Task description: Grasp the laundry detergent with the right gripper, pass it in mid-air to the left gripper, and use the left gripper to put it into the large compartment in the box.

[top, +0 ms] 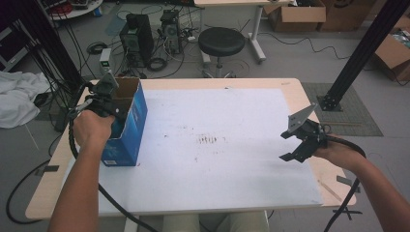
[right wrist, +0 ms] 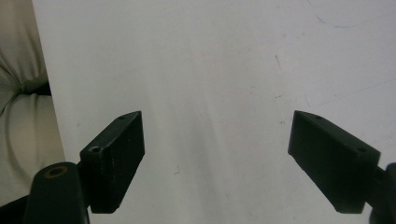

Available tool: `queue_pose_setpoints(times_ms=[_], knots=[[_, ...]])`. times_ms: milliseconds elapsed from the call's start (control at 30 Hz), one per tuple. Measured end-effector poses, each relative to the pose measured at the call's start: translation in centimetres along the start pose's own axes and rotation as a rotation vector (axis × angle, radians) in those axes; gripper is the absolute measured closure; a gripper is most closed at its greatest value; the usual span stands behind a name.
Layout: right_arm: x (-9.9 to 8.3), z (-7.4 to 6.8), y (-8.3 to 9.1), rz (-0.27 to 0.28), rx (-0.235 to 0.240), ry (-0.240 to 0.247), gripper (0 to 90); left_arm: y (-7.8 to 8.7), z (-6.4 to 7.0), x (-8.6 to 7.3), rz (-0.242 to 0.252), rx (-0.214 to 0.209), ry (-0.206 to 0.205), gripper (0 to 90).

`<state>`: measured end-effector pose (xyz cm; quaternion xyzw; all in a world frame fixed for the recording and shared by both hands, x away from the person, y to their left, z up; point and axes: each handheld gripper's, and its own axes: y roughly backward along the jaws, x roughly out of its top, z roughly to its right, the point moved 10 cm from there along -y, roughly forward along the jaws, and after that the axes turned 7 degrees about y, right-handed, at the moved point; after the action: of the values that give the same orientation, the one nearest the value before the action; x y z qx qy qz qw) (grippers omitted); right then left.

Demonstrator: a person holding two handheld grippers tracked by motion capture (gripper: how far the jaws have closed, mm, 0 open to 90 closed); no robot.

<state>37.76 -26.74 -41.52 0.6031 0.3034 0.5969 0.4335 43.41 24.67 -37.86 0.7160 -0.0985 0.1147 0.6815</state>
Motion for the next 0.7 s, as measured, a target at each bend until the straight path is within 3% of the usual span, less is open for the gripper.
queue_pose_setpoints(times_ms=[333, 700], knots=[[-0.06, -0.05, -0.02, -0.003, 0.001, -0.003, 18.5, -0.04, -0.21, -0.09, -0.014, -0.012, 0.026, 37.7], [0.15, -0.17, -0.09, -0.010, 0.006, -0.004, 18.7, -0.17, -0.49, -0.09, 0.006, -0.028, 0.038, 37.4]])
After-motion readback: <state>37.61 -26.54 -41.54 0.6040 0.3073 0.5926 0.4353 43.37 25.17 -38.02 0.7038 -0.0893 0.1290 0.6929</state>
